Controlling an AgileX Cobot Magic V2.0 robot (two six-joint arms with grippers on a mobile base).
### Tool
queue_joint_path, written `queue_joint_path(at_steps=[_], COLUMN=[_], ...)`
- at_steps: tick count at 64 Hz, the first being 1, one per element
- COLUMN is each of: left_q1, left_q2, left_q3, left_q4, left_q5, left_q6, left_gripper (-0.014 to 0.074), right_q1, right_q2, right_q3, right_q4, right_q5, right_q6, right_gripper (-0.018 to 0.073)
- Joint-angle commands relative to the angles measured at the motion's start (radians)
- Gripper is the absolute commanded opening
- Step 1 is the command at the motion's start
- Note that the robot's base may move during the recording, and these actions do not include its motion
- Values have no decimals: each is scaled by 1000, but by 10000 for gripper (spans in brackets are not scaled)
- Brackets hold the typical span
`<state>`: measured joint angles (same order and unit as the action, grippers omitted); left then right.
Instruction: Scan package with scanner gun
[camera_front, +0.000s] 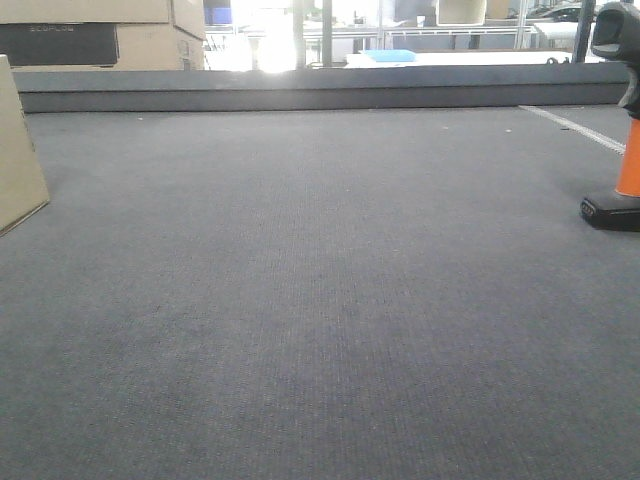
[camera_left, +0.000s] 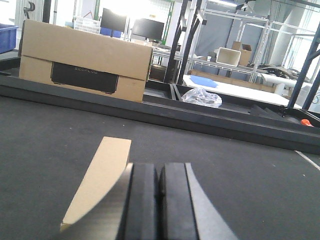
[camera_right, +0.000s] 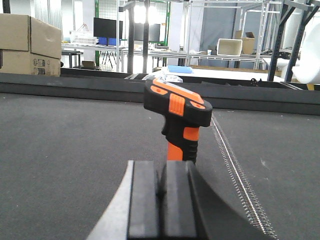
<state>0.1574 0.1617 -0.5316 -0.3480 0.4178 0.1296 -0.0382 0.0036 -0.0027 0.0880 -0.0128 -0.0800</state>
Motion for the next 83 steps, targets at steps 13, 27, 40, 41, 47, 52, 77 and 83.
queue_joint_path(at_steps=[13,27,40,41,47,52,77,83], left_q1=[2,2,-8,-13,-55,-95,-174,-203], left_q2=[-5,-8,-10,-10,-32,-61,-162,-162], left_q3=[0,0,69,86,181,258,532,532], left_q4=[1,84,236,257,292,361,412,412], left_q5=[-17,-44,-72,-85,-192,-285,-380,-341], left_q6=[1,1,1,1,-25,-124,-239,-211], left_gripper=[-111,-111,-111,-111,-111,-111,-111,-111], right_q1=[3,3,3,3,3,3,3,3], right_q2=[-4,-4,-4,-4,-4,-4,-4,-4], right_q3=[3,3,3,3,3,3,3,3], right_q4=[-7,-7,-7,-7,-7,-7,-7,-7], right_q5=[-16,-16,-16,-16,-16,-16,-16,-16], right_q6=[1,1,1,1,1,1,1,1], right_gripper=[-161,-161,-161,-161,-161,-161,-161,-161])
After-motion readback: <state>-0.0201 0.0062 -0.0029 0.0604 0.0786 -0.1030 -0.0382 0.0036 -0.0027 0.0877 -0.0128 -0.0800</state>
